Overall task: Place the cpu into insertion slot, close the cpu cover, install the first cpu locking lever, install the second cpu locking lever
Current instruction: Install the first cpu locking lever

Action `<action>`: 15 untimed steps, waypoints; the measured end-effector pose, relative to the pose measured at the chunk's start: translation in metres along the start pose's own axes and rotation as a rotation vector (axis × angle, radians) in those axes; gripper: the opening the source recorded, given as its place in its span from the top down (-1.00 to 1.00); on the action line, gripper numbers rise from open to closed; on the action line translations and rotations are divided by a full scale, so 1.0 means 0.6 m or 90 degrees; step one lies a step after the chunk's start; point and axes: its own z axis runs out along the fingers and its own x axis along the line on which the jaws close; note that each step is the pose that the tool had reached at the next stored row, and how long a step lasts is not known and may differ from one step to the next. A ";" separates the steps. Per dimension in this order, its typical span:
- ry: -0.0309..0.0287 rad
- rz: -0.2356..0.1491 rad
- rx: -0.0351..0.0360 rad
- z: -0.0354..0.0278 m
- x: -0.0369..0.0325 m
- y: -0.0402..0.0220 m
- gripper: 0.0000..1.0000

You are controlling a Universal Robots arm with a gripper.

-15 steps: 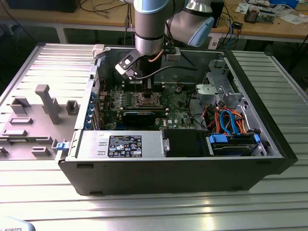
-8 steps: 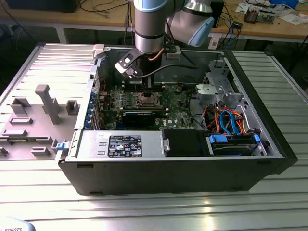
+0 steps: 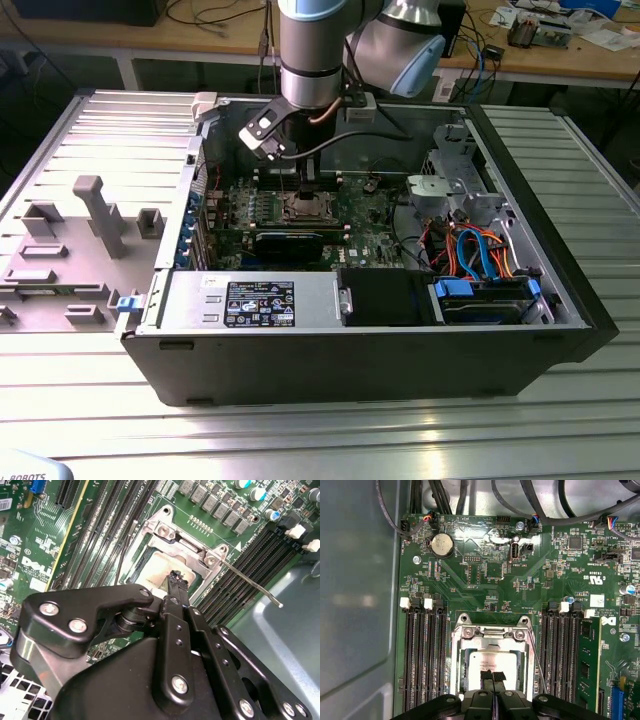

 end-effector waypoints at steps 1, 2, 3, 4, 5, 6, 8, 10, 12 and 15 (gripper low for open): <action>-0.0001 0.000 0.0001 -0.001 0.000 0.000 0.76; -0.0001 0.000 0.0001 -0.001 0.000 0.000 0.76; -0.0001 0.000 0.0001 -0.001 0.000 0.000 0.76; -0.0001 0.000 0.0001 -0.001 0.000 0.000 0.76; -0.0001 0.000 0.0001 -0.001 0.000 0.000 0.76; -0.0001 0.000 0.0001 -0.001 0.000 0.000 0.76; -0.0001 0.000 0.0001 -0.001 0.000 0.000 0.76; -0.0001 0.000 0.0001 -0.002 0.000 0.000 0.76; -0.0001 -0.002 0.0001 -0.001 0.000 0.000 0.76; 0.0000 -0.007 0.0001 -0.002 0.000 0.000 0.76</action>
